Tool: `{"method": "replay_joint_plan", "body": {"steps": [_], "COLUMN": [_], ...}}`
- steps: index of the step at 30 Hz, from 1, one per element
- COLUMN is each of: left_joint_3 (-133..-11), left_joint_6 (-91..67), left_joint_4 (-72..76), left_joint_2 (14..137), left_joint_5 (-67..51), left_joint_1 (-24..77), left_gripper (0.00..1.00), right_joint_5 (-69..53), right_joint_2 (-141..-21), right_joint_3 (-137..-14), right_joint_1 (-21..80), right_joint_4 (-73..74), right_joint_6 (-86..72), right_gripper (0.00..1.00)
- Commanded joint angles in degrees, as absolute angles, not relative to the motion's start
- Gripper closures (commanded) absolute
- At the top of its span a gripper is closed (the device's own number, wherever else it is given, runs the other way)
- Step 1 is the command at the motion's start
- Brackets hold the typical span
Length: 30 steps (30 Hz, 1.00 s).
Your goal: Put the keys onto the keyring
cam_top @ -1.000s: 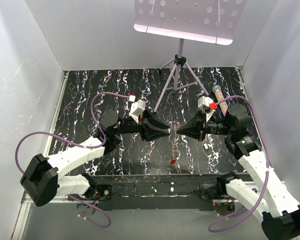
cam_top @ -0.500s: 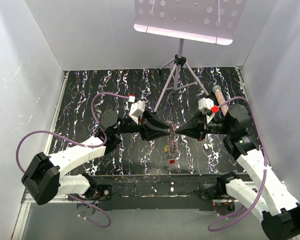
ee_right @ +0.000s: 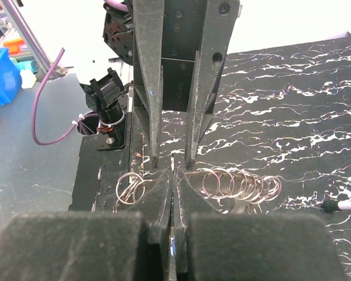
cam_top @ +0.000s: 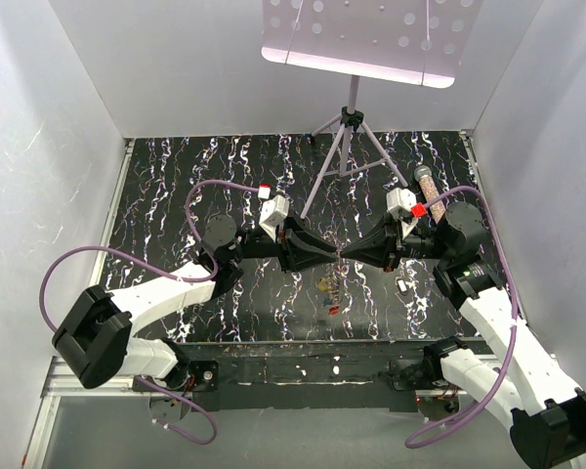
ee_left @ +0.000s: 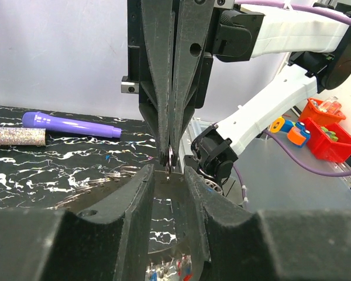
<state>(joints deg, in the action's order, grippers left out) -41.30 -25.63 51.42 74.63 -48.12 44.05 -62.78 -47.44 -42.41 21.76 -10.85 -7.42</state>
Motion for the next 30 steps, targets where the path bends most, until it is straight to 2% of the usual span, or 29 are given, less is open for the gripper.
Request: {"method": "replay_joint_plan", "body": {"steps": [1,7,30], "left_joint_3": [-41.8,-41.5,-41.3], "left_joint_6": [-26.5,-27.1,-26.1], "left_joint_4": [54.1,54.5,54.0], "left_joint_2": [74.6,74.8,75.6], "left_joint_5": [-49.0,-49.3,-48.3], "left_joint_1": [43.9,43.9,44.2], "left_gripper": [0.75,0.78,0.79], "right_joint_5": [-63.0,-63.0,-62.6], "right_joint_2": [-47.2,-47.2,-47.2], "right_joint_3": [-43.1,-43.0,-42.5], "right_joint_1": [21.4,21.4,21.5], "right_joint_4": [-15.3,-15.4,-16.4], "right_joint_6": [-8.3,-8.7,-10.9], "right_gripper": [0.99,0.99,0.99]}}
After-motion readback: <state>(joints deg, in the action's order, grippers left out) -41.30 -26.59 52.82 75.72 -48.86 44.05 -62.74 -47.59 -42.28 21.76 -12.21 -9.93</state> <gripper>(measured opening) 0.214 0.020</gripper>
